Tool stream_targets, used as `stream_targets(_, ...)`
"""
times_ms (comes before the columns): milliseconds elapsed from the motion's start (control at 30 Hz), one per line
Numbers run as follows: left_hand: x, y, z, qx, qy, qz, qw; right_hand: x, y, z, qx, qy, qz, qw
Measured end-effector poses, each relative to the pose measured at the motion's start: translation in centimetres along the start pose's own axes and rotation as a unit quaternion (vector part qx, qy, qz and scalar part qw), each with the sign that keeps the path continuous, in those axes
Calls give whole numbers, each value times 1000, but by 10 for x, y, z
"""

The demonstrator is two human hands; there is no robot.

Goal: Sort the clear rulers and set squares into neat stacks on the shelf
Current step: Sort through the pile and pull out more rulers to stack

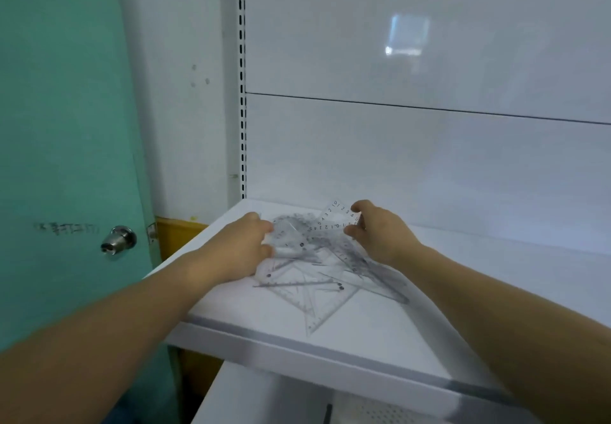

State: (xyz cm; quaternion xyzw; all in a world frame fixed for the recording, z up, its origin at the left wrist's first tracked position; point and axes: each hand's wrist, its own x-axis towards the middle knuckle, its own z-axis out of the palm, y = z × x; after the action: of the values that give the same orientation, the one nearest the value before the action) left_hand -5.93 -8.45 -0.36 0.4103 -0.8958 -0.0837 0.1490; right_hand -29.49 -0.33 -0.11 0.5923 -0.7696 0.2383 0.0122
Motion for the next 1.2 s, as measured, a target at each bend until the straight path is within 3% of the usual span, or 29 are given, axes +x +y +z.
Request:
stream_targets(167, -4, -3, 2, -71, 37, -4, 997, -19, 3, -1, 73, 62, 42, 995)
stream_targets(300, -6, 0, 3, -137, 58, -33, 988, -29, 6, -4, 79, 69, 21, 994)
stream_targets(433, -5, 14, -5, -201, 60, -40, 977, -41, 10, -18, 100, 132, 14, 986)
stream_targets(667, 10, 61, -3, -247, 7, 37, 968, -79, 31, -51, 109, 216, 42, 969)
stream_targets(933, -1, 162, 24, -214, -23, 116, 970, -159, 97, -99, 75, 257, 114, 957)
stream_targets(1200, -28, 338, 76, -219, -60, 209, 951, -292, 215, -179, 7, 250, 195, 948)
